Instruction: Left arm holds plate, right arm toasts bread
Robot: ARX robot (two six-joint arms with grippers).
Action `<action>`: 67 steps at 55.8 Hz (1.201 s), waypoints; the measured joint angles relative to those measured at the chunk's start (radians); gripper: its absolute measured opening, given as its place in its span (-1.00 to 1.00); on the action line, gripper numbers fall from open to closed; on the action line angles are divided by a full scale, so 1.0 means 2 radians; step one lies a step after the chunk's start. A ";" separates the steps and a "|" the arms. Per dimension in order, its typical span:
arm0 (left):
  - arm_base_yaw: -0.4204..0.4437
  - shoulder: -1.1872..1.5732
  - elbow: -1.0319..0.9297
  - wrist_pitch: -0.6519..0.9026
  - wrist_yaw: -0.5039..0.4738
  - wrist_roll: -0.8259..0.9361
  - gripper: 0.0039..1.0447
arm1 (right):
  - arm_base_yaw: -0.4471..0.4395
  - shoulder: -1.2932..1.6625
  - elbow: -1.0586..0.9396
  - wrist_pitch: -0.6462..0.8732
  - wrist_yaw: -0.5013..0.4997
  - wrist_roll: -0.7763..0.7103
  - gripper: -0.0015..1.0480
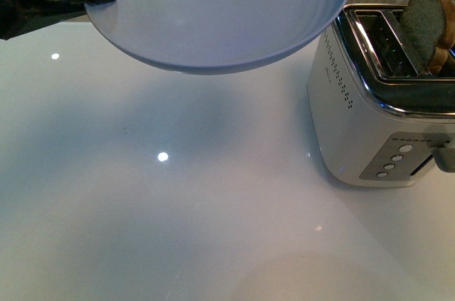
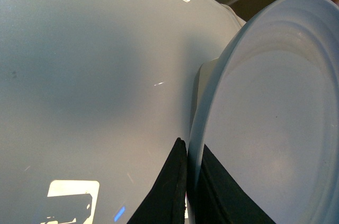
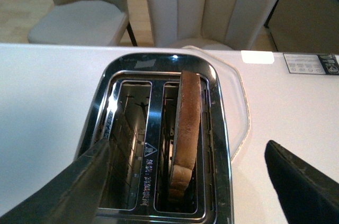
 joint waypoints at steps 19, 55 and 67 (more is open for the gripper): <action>0.002 -0.004 -0.005 0.002 0.001 0.000 -0.95 | -0.006 -0.116 -0.043 -0.027 0.003 0.027 0.83; 0.001 -0.005 -0.006 0.002 -0.002 0.001 -0.95 | -0.026 -0.205 -0.179 0.100 -0.013 -0.016 -0.64; 0.001 -0.007 -0.006 0.002 -0.002 0.001 -0.95 | -0.026 -0.265 -0.211 0.071 -0.013 -0.019 -0.97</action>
